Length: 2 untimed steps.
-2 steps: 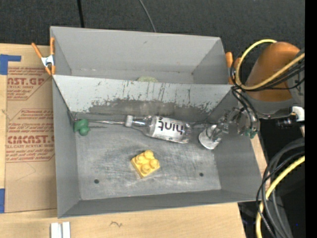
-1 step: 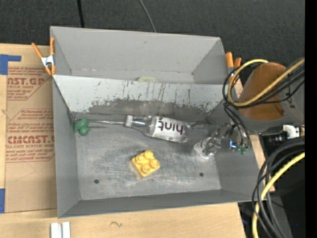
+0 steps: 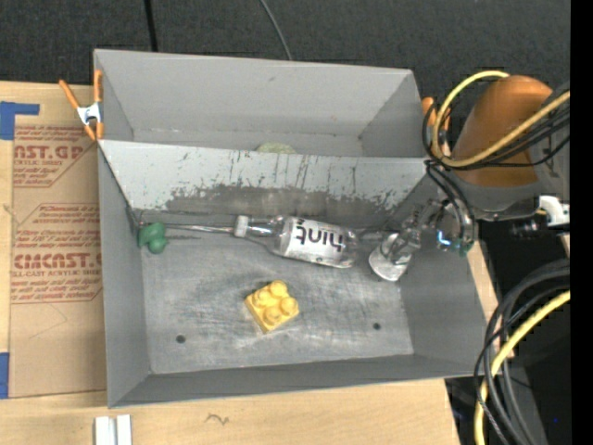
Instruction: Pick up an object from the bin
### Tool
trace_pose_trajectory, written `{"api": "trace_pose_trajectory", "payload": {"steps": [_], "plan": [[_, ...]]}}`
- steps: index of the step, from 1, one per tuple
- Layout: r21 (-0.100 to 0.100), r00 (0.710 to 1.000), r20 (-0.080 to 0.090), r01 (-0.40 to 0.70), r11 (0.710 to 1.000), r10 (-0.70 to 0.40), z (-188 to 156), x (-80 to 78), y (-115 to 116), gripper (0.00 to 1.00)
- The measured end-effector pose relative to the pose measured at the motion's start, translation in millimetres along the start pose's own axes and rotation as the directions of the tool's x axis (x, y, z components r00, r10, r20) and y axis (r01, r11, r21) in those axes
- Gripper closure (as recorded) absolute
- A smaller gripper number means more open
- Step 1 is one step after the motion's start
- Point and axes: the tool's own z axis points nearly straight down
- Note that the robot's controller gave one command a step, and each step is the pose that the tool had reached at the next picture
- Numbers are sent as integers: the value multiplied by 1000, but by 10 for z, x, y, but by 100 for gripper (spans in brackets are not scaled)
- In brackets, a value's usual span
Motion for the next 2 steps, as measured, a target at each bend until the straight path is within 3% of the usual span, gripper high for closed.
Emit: {"api": "trace_pose_trajectory", "payload": {"steps": [1,2], "plan": [[-2,1000,12,0,1000,0,-248,-154,12,100],[-1,1000,1,-1,1000,1,-154,-157,54,100]]}}
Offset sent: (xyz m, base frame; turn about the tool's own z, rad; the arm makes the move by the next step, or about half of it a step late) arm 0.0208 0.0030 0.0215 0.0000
